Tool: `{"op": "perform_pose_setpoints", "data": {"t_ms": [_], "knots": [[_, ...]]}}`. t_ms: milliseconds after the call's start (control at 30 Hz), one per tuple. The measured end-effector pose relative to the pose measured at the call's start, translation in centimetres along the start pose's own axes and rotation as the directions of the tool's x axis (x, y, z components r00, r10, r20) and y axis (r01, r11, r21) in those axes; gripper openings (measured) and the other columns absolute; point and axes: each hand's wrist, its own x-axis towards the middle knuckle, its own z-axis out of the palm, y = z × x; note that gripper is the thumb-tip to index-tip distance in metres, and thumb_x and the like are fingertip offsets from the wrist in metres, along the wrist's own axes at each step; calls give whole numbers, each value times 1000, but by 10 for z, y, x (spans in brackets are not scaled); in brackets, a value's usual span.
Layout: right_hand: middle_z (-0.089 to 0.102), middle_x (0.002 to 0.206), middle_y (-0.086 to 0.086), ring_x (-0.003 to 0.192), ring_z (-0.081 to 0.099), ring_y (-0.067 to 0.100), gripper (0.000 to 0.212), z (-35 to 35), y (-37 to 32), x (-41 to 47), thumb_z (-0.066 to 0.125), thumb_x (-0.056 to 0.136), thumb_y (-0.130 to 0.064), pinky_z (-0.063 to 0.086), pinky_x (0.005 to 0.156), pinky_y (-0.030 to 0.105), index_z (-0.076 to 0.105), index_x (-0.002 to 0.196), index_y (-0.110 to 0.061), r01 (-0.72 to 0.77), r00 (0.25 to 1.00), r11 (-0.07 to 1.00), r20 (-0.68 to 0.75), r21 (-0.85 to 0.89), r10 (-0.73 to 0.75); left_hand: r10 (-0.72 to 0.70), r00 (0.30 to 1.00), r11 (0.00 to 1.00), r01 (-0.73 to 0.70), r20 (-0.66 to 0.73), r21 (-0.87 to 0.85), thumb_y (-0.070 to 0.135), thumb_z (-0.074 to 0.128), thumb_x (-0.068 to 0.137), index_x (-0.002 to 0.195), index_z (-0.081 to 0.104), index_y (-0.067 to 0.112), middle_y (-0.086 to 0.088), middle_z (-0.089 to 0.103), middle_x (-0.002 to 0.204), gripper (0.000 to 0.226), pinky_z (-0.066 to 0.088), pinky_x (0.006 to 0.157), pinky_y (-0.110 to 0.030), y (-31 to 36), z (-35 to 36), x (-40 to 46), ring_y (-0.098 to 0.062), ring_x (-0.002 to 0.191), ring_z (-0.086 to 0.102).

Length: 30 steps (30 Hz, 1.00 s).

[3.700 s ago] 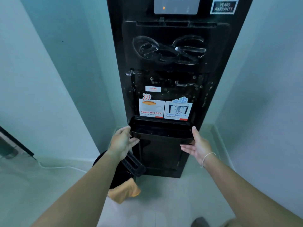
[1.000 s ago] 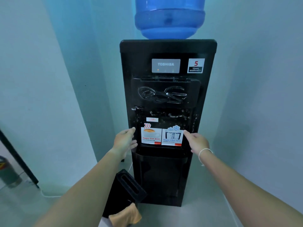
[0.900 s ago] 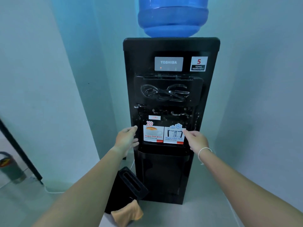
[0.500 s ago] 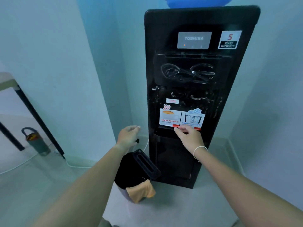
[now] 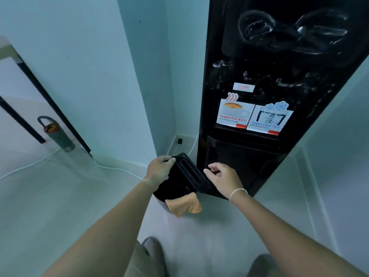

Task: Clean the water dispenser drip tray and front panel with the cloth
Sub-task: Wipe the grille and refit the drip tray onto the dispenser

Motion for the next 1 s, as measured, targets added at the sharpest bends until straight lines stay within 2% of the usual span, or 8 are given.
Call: {"op": "perform_pose_setpoints", "data": {"t_ms": [133, 267, 333, 600, 700, 833, 933, 1000], "knots": [[63, 110, -1, 94, 57, 15, 32, 32, 34, 15, 61, 84, -37, 48, 85, 28, 64, 110, -18, -111, 991, 994, 70, -10, 112, -71, 997, 996, 70, 12, 58, 29, 58, 91, 121, 59, 12, -9, 59, 111, 35, 53, 72, -33, -37, 8, 29, -28, 102, 58], [64, 113, 2, 102, 58, 17, 32, 63, 67, 21, 63, 83, -35, 45, 91, 29, 64, 109, -16, -209, 971, 978, 118, -8, 209, -155, 988, 986, 153, 24, 66, 27, 58, 92, 122, 59, 10, -4, 58, 93, 35, 52, 68, -30, -76, 21, 54, -24, 91, 57], [63, 115, -1, 107, 56, 17, 33, 79, 85, 27, 61, 84, -37, 43, 92, 28, 63, 111, -18, -252, 955, 967, 153, -37, 254, -198, 980, 977, 195, 32, 83, 27, 57, 92, 123, 59, 10, -8, 60, 102, 35, 52, 66, -28, -97, 31, 69, -25, 94, 58], [62, 121, 1, 110, 57, 19, 42, 109, 133, 54, 62, 83, -39, 44, 93, 29, 58, 120, -18, -375, 912, 926, 156, -53, 378, -312, 949, 948, 307, 50, 79, 27, 59, 91, 126, 55, 11, -15, 62, 117, 39, 55, 82, -35, -142, 70, 119, -26, 99, 61], [63, 121, 2, 112, 57, 21, 45, 118, 144, 65, 60, 83, -43, 45, 96, 33, 58, 120, -16, -438, 891, 899, 123, -25, 437, -347, 936, 937, 343, 55, 72, 29, 59, 91, 133, 49, 12, -10, 62, 106, 46, 55, 82, -35, -150, 85, 135, -20, 84, 60], [66, 115, 4, 108, 59, 23, 45, 125, 153, 78, 58, 84, -45, 46, 93, 34, 59, 115, -12, -484, 872, 875, 84, 6, 482, -392, 917, 920, 391, 73, 24, 30, 58, 92, 134, 48, 15, -1, 62, 90, 46, 56, 81, -35, -157, 103, 148, -18, 77, 60], [68, 105, 3, 100, 62, 23, 35, 128, 155, 83, 57, 85, -42, 48, 85, 33, 63, 102, -11, -473, 878, 881, 88, 6, 470, -416, 904, 906, 421, 96, -40, 23, 58, 93, 138, 44, 13, -3, 61, 86, 49, 55, 67, -31, -161, 112, 152, -20, 76, 59], [69, 95, 1, 92, 63, 22, 26, 130, 155, 85, 58, 86, -38, 48, 79, 31, 62, 88, -13, -458, 887, 889, 89, 27, 454, -413, 903, 893, 427, 116, -145, 13, 55, 94, 126, 53, 10, -4, 60, 78, 32, 51, 54, -24, -159, 116, 151, -21, 72, 54]]}}
